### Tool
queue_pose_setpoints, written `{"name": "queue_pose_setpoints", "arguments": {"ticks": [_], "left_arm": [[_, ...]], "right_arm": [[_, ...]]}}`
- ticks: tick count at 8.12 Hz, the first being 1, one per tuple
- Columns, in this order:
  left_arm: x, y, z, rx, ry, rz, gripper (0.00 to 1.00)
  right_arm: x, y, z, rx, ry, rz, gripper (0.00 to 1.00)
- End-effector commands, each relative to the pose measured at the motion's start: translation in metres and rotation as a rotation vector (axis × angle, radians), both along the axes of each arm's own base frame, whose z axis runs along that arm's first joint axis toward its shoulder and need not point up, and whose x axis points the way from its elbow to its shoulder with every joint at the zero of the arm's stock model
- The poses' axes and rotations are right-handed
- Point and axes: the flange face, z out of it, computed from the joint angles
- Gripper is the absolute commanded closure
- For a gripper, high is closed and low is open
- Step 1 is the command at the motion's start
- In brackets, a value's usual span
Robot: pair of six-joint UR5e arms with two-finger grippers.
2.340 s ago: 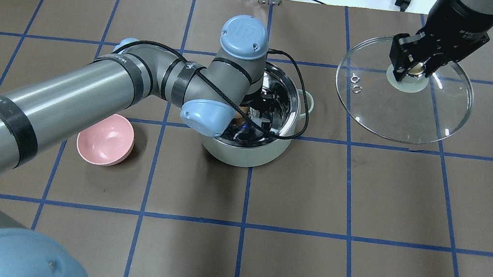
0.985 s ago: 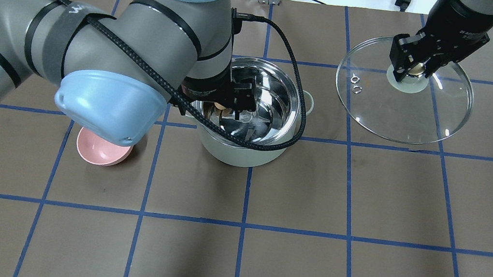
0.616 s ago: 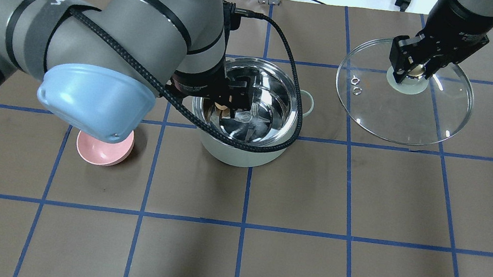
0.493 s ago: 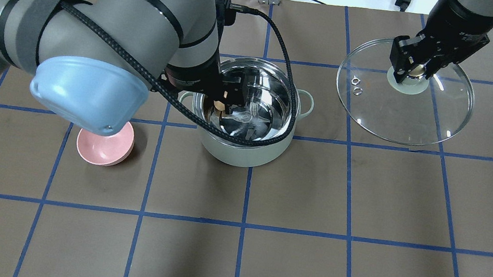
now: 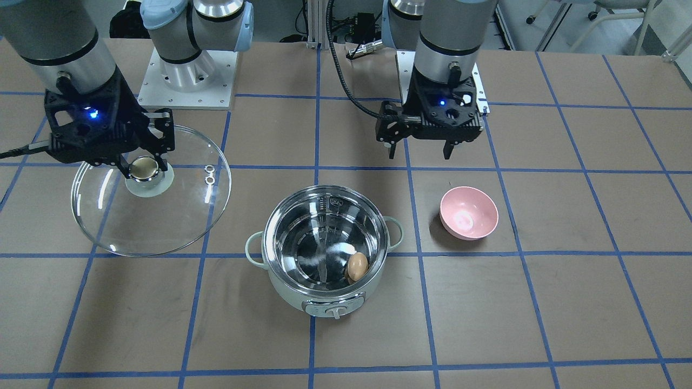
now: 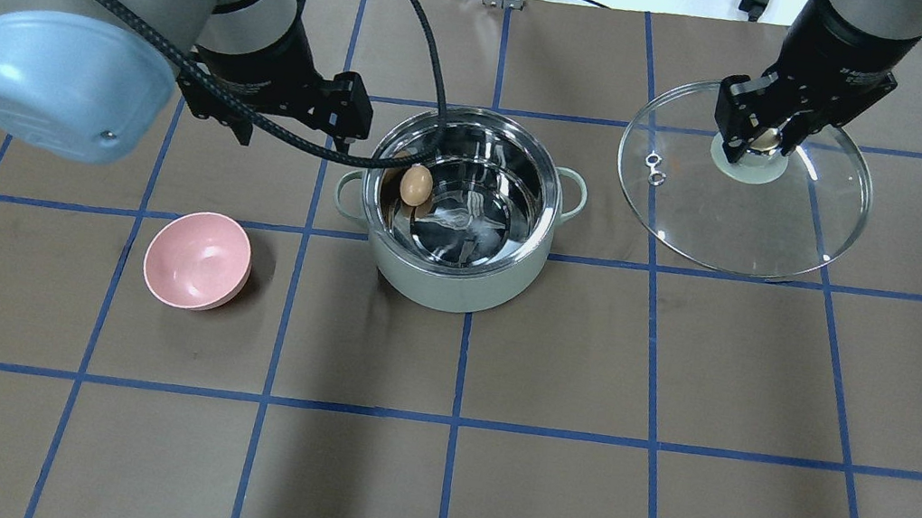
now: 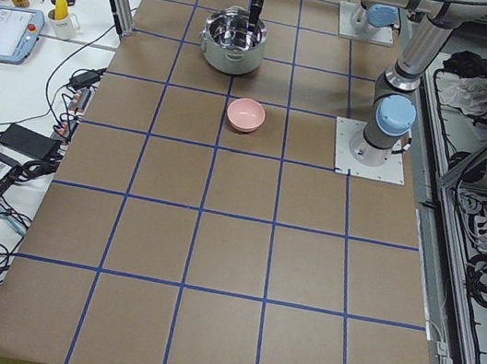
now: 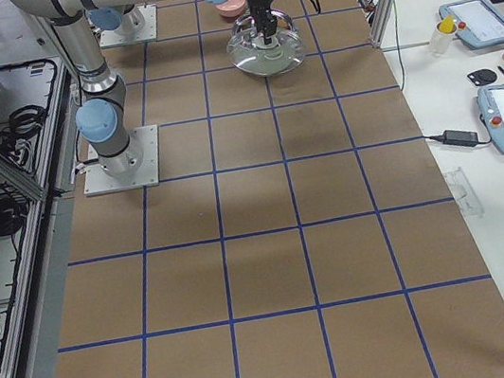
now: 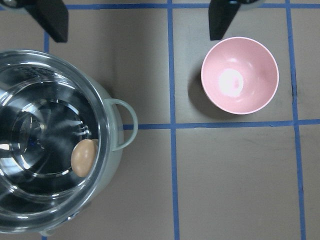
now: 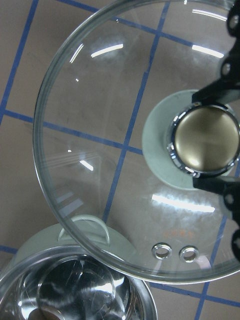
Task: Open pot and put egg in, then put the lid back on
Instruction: 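Carry the glass lid with the right gripper back over the pot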
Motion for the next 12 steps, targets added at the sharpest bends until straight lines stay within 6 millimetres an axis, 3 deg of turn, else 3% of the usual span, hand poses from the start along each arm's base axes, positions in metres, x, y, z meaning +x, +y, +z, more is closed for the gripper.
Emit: {"name": "queue_pose_setpoints", "arguments": {"ticks": [1,4,7,10,12], "left_arm": [[0.029,-0.009,-0.004,0.009,-0.005,0.015,0.0],[0.031,-0.01,-0.002,0.017,-0.008,-0.02,0.0],[0.031,-0.005,-0.004,0.06,-0.008,-0.026,0.0],[0.028,-0.005,-0.005,0.062,0.031,-0.052,0.0],[0.028,-0.005,-0.005,0.062,0.029,-0.051,0.0]], "right_arm": [[0.061,-0.001,-0.011,-0.05,0.025,0.105,1.0],[0.133,-0.008,-0.021,-0.118,0.001,0.188,1.0],[0.168,-0.014,-0.036,-0.143,-0.016,0.219,1.0],[0.207,-0.022,-0.075,-0.131,-0.074,0.269,1.0],[0.213,-0.021,-0.092,-0.097,-0.069,0.287,1.0]]}}
